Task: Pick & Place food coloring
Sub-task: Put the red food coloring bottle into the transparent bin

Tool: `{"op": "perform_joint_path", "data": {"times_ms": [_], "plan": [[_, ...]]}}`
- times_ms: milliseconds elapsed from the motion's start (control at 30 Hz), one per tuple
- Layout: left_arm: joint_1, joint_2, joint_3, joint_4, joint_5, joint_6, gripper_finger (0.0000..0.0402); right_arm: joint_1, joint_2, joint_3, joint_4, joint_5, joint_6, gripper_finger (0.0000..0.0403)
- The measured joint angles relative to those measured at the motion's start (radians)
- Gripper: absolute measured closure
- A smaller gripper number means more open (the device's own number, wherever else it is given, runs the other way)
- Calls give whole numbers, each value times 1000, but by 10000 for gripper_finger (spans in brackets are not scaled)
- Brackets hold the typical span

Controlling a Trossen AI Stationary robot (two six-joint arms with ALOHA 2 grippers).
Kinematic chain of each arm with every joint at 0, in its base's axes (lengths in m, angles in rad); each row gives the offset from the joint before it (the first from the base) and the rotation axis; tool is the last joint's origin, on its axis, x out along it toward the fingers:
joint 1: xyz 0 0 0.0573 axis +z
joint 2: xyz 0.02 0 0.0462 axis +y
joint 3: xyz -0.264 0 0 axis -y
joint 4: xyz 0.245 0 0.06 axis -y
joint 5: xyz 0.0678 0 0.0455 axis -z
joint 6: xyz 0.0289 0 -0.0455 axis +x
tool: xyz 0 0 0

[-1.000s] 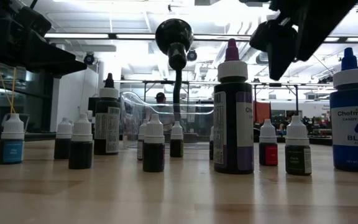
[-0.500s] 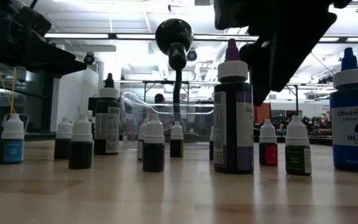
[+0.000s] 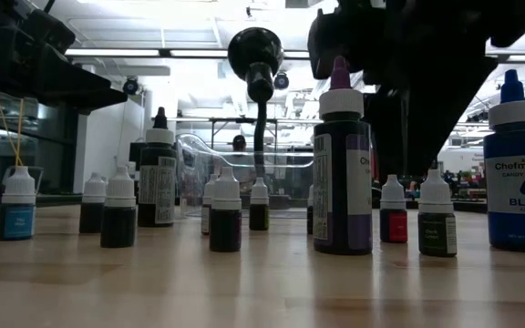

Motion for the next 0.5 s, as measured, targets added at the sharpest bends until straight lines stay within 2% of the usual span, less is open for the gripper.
{"op": "perform_joint_path", "data": {"times_ms": [167, 500], "plan": [[0, 0, 0, 0, 0, 0, 124, -4, 4, 0, 17, 50, 3, 153], [0, 0, 0, 0, 0, 0, 124, -6, 4, 0, 17, 32, 49, 153]]}}
